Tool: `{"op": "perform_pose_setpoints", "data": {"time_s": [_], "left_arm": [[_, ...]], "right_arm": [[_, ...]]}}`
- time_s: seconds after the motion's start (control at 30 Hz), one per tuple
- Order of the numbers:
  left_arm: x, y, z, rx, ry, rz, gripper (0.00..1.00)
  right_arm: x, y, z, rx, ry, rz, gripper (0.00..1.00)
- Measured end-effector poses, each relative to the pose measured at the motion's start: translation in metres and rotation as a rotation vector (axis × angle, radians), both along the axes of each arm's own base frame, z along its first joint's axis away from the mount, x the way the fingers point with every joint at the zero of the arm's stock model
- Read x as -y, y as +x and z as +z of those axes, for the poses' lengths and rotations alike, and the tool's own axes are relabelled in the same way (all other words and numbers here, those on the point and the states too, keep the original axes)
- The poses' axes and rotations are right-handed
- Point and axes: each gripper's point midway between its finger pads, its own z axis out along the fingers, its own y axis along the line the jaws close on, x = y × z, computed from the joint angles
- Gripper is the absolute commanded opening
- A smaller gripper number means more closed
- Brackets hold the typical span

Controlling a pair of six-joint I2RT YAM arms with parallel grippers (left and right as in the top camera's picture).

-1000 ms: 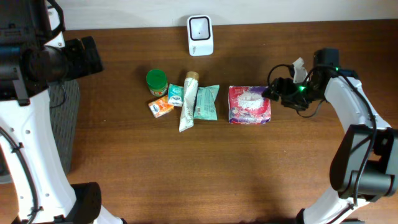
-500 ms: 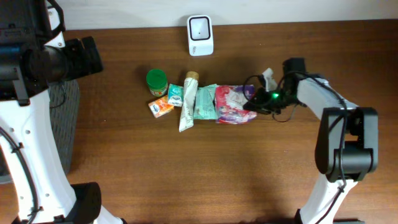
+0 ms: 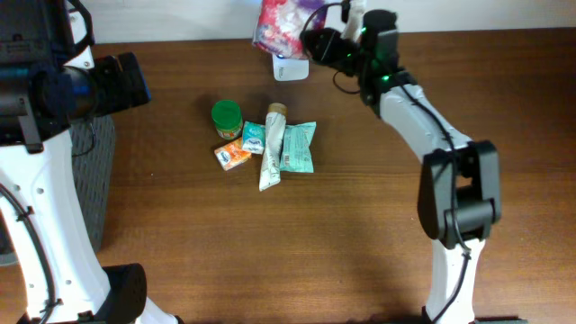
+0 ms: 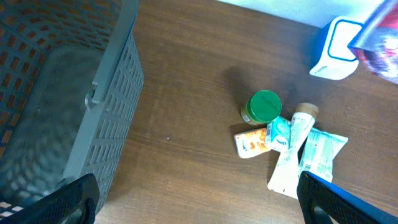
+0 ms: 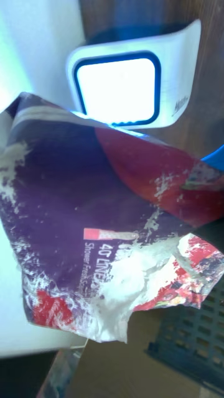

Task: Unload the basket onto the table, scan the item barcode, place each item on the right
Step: 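Carry the red-purple pack to the right edge and release it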

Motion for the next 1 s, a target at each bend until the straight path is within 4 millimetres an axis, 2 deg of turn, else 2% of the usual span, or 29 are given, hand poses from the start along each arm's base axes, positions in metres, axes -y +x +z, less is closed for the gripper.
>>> {"op": "perform_pose_setpoints", "data": {"time_s": [0.1,0.27,0.33,0.43,0.5,0.53,0.57,0.6,0.63,0.67,0.7,0.77,0.83,0.87,0.93,0.97,1.0], "left_arm": [[0.000,0.000,0.000,0.000,0.000,0.000,0.99],[0.000,0.000,0.000,0.000,0.000,0.000,0.99],[0.000,0.000,0.000,0.000,0.000,0.000,0.99],[0.000,0.000,0.000,0.000,0.000,0.000,0.99],[0.000,0.000,0.000,0.000,0.000,0.000,0.99],[0.000,0.000,0.000,0.001,0.000,0.000,0.99],[0.000,0.000,0.000,0.000,0.000,0.000,0.99],[0.000,0.000,0.000,0.000,0.000,0.000,0.99],[0.000,0.000,0.000,0.000,-0.001,0.000,0.99],[0.000,0.000,0.000,0.000,0.000,0.000,0.99],[0.000,0.000,0.000,0.001,0.000,0.000,0.99],[0.000,0.000,0.000,0.000,0.000,0.000,0.99],[0.000,0.000,0.000,0.000,0.000,0.000,0.99],[0.000,0.000,0.000,0.000,0.000,0.000,0.99],[0.000,0.000,0.000,0.000,0.000,0.000,0.99],[0.000,0.000,0.000,0.000,0.000,0.000,0.99],[0.000,0.000,0.000,0.000,0.000,0.000,0.99]], "right_arm": [[0.000,0.015,-0.045,-0.072,0.029,-0.066,0.04],[0.009,0.020,-0.076,-0.149,-0.008,-0.157,0.04],[0.000,0.017,-0.087,-0.165,-0.011,-0.141,0.04],[-0.010,0.015,-0.081,-0.155,0.008,-0.092,0.04],[-0.008,0.023,-0.055,-0.105,0.035,-0.069,0.04],[0.002,0.026,-0.048,-0.099,0.035,-0.074,0.04],[0.040,0.028,-0.034,-0.129,0.022,-0.125,0.04],[0.079,0.030,-0.011,-0.125,0.027,-0.181,0.04],[0.131,0.023,-0.003,-0.203,0.022,-0.257,0.04],[0.194,0.022,0.013,-0.200,0.030,-0.365,0.04],[0.259,0.008,0.003,-0.302,0.033,-0.480,0.04],[0.360,-0.039,-0.046,-0.553,0.029,-0.708,0.04],[0.423,-0.063,-0.053,-0.588,0.043,-0.841,0.04],[0.471,-0.083,-0.056,-0.599,0.059,-0.950,0.05],[0.528,-0.111,-0.061,-0.616,0.076,-1.112,0.27],[0.540,-0.113,-0.061,-0.597,0.070,-1.144,0.33],[0.547,-0.112,-0.061,-0.575,0.055,-1.152,0.46]]}}
